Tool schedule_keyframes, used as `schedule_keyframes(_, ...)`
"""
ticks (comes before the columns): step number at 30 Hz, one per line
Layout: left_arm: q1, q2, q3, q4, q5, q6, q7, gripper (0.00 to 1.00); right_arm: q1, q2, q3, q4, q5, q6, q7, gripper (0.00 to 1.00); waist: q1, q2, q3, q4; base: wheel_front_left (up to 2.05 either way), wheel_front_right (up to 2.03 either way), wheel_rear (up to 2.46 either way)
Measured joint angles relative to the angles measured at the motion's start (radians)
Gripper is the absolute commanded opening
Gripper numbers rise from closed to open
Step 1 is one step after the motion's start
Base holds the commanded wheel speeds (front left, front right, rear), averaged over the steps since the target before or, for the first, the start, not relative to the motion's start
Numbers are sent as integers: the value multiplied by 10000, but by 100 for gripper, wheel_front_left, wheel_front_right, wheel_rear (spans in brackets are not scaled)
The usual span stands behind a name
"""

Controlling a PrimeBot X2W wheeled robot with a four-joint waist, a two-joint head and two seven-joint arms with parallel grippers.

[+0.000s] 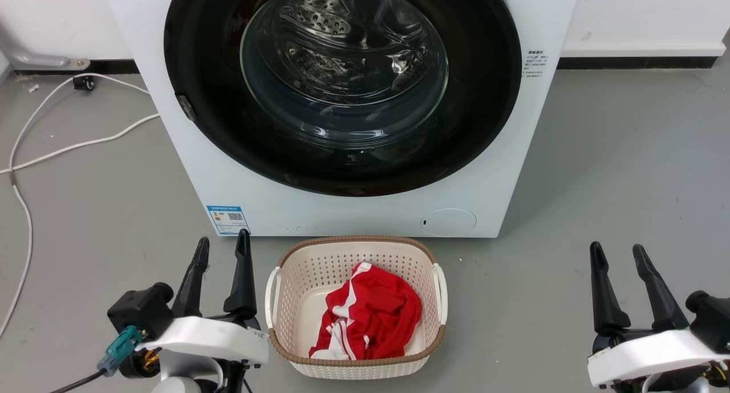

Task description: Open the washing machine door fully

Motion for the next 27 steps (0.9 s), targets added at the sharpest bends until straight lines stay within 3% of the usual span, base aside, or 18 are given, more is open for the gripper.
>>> schedule_keyframes(27, 0, 6, -123, 13, 2303, 190, -568, 100, 281, 0, -59, -470, -2165, 2, -242, 100, 0, 0, -73, -121, 0, 0, 0)
